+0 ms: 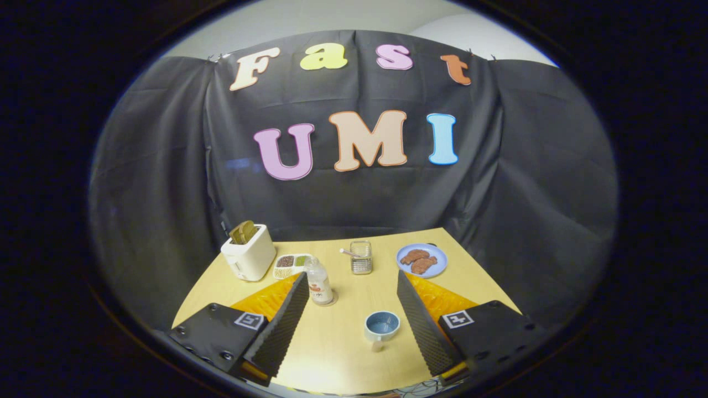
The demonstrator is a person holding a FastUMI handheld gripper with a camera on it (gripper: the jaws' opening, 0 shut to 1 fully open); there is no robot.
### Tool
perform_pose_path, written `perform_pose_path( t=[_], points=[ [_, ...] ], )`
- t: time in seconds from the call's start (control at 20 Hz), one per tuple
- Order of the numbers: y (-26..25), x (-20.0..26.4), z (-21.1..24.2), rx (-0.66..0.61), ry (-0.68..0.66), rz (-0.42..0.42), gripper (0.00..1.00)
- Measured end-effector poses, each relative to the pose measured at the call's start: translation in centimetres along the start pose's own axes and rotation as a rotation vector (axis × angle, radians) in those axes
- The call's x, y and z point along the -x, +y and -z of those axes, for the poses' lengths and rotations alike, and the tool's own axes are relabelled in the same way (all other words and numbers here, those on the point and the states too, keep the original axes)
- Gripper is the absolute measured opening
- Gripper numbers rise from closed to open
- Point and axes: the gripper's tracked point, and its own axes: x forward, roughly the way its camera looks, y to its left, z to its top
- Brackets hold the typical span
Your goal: Take the bottle from table, then pour the juice into the cup, finally place the bottle on the coaster
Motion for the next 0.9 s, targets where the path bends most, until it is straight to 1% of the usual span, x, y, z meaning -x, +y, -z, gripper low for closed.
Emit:
perform_pose_path(
  t=[0.9],
  points=[
    [0.58, -0.09, 0.68, -0.024, 0.019, 0.013, 1.0]
  ],
)
